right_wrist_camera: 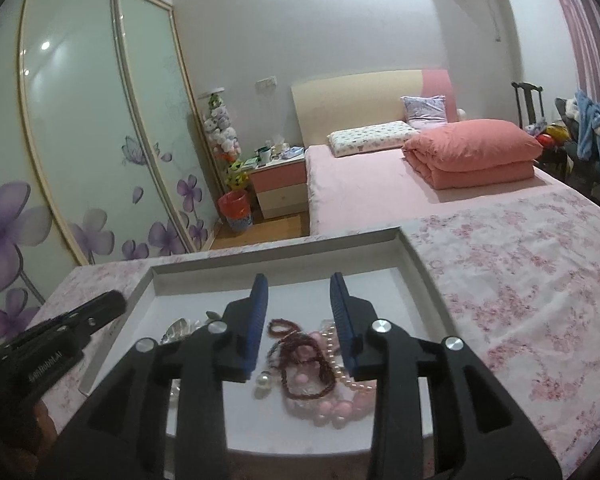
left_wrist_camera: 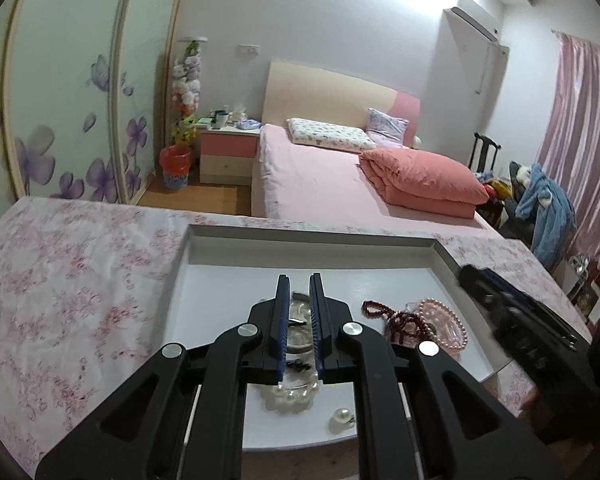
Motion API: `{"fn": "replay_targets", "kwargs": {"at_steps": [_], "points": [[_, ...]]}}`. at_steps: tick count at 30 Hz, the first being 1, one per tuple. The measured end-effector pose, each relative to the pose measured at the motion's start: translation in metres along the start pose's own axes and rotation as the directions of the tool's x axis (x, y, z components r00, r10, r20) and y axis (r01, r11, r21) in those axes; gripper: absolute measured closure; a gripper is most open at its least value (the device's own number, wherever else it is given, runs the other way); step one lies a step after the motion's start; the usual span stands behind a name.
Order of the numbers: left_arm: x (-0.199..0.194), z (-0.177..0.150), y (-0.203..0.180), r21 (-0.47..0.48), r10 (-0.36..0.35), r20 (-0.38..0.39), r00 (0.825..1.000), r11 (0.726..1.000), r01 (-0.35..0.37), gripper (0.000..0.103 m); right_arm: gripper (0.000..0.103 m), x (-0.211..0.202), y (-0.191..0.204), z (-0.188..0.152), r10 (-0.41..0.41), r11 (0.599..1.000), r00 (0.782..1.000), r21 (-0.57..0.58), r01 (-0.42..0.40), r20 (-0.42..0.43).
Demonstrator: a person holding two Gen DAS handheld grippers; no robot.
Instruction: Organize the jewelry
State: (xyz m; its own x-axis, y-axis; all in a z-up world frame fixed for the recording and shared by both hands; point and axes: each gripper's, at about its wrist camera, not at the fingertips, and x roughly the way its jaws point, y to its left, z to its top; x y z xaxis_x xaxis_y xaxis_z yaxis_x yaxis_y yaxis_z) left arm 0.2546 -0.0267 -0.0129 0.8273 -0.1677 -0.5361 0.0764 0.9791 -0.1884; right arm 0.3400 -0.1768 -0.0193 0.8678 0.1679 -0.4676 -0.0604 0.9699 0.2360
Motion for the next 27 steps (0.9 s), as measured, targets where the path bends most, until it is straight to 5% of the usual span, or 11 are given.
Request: {"fn": "replay_targets", "kwargs": {"at_steps": [12, 24, 27], "points": [[-0.061, -0.017, 0.038, -0.065, 0.061, 0.028, 0.998, 0.996, -0.059, 0.063, 0.062, -0.066, -0.003, -0.013, -0.018, 1.000, 1.000, -0.009, 0.018, -0.002], [-0.137, -0.058, 0.035, 0.004, 0.123, 0.108, 0.987, 0.992, -0.124, 0.013, 0.020, -0.150, 0.024, -0.048, -0.011, 0.996, 1.000, -0.083, 0.012, 0.016], [-0.149, -0.066, 0.032, 0.010, 0.124, 0.124, 0.985, 0.992, -0.126, 0.008, 0.009, -0.166, 0.031, -0.056, -0.014, 0.995, 0.999, -0.102, 0.018, 0.041]]}}
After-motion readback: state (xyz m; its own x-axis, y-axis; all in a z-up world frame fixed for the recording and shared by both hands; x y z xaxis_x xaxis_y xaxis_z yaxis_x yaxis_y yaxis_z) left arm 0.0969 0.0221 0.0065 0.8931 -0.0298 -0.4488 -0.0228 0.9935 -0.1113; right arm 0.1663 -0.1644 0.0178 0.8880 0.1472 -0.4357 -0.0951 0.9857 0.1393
